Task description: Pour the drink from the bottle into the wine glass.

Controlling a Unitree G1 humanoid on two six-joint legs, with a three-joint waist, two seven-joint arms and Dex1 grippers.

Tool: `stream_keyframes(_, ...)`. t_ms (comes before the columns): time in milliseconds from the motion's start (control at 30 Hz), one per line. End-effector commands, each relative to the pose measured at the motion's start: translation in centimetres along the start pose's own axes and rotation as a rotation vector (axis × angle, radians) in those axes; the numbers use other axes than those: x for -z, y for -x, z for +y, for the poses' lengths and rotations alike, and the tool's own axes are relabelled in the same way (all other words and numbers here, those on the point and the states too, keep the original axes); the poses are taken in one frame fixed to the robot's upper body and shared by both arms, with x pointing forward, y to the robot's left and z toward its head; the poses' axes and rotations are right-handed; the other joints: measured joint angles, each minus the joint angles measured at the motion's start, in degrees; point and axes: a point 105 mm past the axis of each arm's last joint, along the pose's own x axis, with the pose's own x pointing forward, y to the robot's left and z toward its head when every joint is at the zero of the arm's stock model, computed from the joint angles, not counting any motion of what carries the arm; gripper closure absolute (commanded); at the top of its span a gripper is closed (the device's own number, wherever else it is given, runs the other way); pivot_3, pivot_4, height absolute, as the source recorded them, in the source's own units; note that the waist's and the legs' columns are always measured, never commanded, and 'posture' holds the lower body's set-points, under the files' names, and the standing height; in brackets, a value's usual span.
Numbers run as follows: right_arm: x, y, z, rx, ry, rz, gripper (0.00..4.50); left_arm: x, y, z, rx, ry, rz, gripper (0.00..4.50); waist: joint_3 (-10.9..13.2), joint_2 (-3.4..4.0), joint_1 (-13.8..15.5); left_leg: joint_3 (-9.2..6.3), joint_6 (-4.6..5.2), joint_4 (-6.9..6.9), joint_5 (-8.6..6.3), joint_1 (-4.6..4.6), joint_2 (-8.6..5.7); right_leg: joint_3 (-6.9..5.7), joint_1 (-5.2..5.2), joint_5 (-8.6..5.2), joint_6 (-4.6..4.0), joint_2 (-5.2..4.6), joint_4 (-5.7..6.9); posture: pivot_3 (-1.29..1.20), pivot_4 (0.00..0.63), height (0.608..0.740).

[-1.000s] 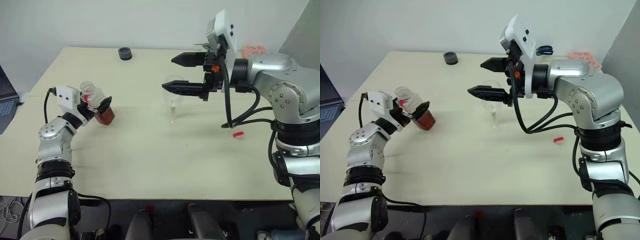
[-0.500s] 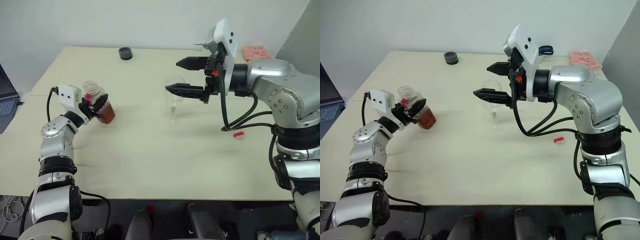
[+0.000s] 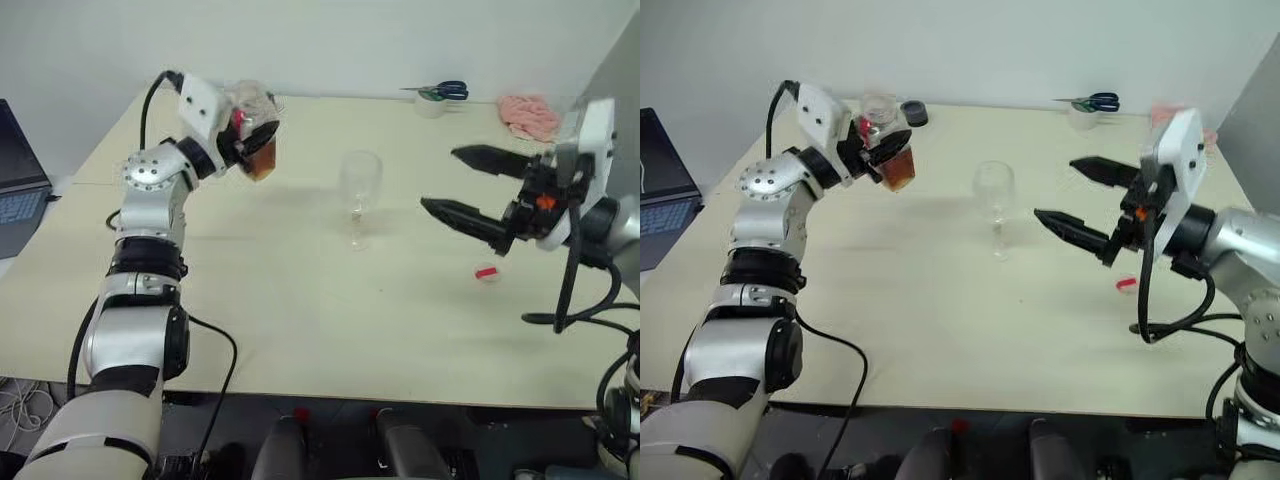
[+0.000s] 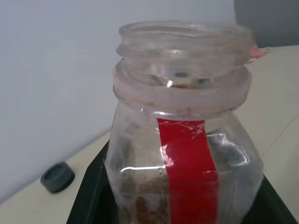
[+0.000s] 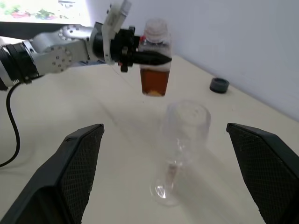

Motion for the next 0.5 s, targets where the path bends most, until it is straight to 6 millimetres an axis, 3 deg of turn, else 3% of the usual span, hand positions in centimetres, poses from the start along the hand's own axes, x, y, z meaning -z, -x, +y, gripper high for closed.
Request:
stream_keyframes(33, 0.0, 0.2, 0.8, 0.04, 0.054, -0.007, 0.0, -2.2, -1.6, -0.4, 0.029, -0.127, -0.041, 2.81, 0.0, 0.0, -0.22, 0.03, 0.02, 0.0, 0.01, 0.01, 0.01, 0.07, -0.01, 0.0, 0.0, 0.03, 0.01, 0.0, 0.15, 0.74)
stream_keyframes(300, 0.5, 0.1, 1.5, 0.096, 0.032, -0.047, 0.0, -3.1, -3.2, -1.8, 0.076, -0.334, -0.054, 2.81, 0.0, 0.0, -0.5, 0.07, 0.05, 0.0, 0.04, 0.02, 0.01, 0.14, 0.0, 0.0, 0.01, 0.06, 0.0, 0.0, 0.15, 0.74)
stream_keyframes(500, 1.1, -0.4, 0.3, 0.208, 0.071, -0.083, 0.0, -3.1, -3.9, -3.0, 0.108, -0.442, -0.06, 2.81, 0.0, 0.0, -0.4, 0.07, 0.05, 0.0, 0.04, 0.01, -0.02, 0.13, 0.0, 0.01, 0.03, 0.04, -0.01, 0.0, 0.15, 0.74)
